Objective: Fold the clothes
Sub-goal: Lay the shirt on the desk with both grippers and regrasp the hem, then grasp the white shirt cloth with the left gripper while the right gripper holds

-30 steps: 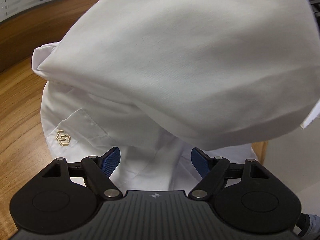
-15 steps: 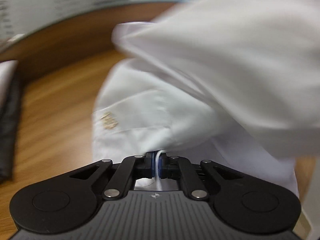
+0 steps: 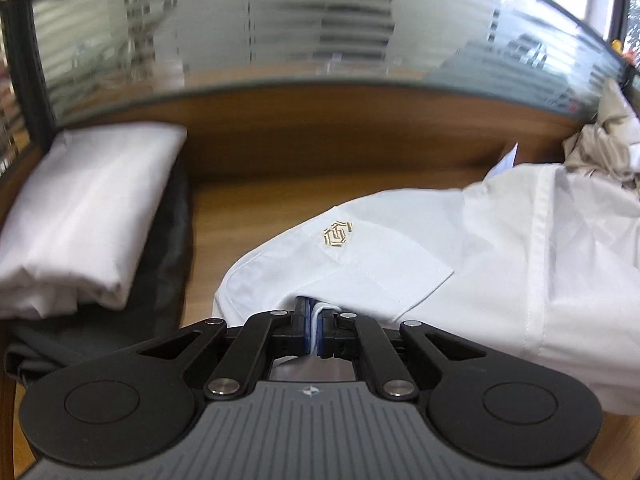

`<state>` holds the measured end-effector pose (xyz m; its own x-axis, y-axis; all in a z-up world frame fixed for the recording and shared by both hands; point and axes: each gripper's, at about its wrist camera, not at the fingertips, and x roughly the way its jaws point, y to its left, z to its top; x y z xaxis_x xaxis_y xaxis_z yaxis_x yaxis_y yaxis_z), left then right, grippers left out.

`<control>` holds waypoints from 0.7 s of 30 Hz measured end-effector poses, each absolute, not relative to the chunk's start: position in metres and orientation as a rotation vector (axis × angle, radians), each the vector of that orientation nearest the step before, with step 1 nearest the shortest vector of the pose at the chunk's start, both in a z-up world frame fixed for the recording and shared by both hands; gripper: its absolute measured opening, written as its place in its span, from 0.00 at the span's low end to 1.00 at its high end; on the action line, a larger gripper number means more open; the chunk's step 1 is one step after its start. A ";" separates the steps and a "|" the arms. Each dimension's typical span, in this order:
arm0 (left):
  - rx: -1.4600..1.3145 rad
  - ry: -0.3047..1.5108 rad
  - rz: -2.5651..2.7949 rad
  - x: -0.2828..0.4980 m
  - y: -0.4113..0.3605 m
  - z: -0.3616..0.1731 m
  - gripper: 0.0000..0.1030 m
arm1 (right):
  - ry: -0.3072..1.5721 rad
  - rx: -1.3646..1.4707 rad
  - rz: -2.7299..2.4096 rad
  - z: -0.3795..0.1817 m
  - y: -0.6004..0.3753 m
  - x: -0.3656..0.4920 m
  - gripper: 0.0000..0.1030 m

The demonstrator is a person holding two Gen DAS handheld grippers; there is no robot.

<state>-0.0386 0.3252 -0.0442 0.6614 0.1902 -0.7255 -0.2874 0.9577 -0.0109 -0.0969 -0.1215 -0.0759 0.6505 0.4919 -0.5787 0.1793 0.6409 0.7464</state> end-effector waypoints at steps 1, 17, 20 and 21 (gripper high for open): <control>-0.145 0.811 0.255 -0.042 0.331 -0.050 0.03 | 0.875 0.885 0.201 -0.079 -0.120 -0.098 0.03; -0.124 0.796 -0.126 -0.111 0.296 0.001 0.60 | 0.790 0.549 0.301 -0.046 -0.082 -0.130 0.04; -0.116 0.763 -0.240 -0.118 0.273 0.025 0.67 | 0.777 0.468 0.344 -0.038 -0.070 -0.135 0.04; -0.113 0.762 -0.281 -0.119 0.264 0.032 0.69 | 0.773 0.444 0.358 -0.036 -0.065 -0.136 0.04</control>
<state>-0.1190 0.2643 0.0320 0.6883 -0.2911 -0.6645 0.2095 0.9567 -0.2021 -0.1365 -0.0655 -0.0361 0.6641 0.4645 -0.5859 -0.1467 0.8493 0.5071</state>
